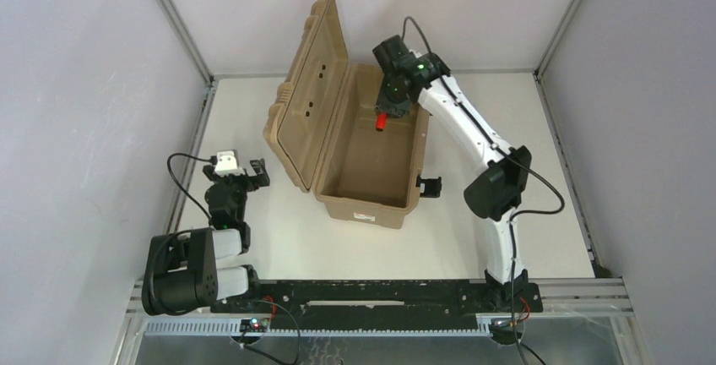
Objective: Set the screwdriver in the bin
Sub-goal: Place the screwdriver in the bin.
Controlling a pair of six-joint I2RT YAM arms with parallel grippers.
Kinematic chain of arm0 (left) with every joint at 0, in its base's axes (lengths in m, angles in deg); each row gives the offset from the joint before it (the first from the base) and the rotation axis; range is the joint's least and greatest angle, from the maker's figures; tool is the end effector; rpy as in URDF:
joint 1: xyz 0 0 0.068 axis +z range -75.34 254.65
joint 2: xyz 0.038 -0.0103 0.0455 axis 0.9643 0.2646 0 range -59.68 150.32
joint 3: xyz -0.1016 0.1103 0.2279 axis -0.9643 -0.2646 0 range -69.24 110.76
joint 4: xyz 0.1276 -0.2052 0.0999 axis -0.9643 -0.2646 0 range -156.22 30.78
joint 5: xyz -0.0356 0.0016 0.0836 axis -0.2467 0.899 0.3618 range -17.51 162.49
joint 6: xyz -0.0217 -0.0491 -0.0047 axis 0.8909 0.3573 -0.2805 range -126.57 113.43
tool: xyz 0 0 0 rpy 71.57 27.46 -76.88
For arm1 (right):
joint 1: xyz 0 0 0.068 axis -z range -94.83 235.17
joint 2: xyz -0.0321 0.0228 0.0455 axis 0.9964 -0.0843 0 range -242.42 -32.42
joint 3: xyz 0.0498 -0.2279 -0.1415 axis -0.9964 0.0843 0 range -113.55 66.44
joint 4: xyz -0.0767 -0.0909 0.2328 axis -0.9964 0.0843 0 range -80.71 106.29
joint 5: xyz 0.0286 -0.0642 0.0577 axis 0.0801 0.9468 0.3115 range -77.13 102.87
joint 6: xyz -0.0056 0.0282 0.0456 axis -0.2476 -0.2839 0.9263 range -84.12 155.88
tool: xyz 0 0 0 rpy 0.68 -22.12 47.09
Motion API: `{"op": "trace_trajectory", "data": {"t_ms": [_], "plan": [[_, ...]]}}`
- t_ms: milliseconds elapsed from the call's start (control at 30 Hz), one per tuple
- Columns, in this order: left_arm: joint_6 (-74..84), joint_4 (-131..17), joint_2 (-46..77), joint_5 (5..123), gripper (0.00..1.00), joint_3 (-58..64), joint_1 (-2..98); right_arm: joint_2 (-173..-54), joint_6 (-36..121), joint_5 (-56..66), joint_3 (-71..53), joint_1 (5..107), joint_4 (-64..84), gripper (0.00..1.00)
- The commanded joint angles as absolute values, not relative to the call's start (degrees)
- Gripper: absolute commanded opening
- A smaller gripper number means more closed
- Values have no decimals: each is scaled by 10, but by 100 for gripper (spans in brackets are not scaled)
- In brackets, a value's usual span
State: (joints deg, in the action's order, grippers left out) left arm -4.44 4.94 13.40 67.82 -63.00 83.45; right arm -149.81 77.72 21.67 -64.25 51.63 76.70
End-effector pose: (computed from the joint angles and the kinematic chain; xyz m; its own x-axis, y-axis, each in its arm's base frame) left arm 0.2021 0.0283 0.1593 -0.0433 -0.0442 -0.9981 -0.0737 0.9964 -0.0409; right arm 0.3616 0.2331 0.3742 -0.8174 0.2492 -0.5194 0.0994 0.9491 0.2989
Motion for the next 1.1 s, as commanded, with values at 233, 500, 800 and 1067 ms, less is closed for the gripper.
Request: {"op": "trace_trajectory", "data": {"t_ms": [233, 500, 800, 1067], "plan": [[-44, 69, 126, 682, 100, -608, 832, -1595, 790, 254, -625, 506, 790, 0], [-44, 68, 127, 682, 100, -608, 832, -1639, 749, 231, -583, 506, 758, 0], [-45, 69, 127, 682, 100, -608, 831, -1644, 722, 181, -520, 505, 690, 0], [-44, 68, 126, 681, 100, -608, 832, -1656, 715, 174, -498, 505, 662, 0]]}}
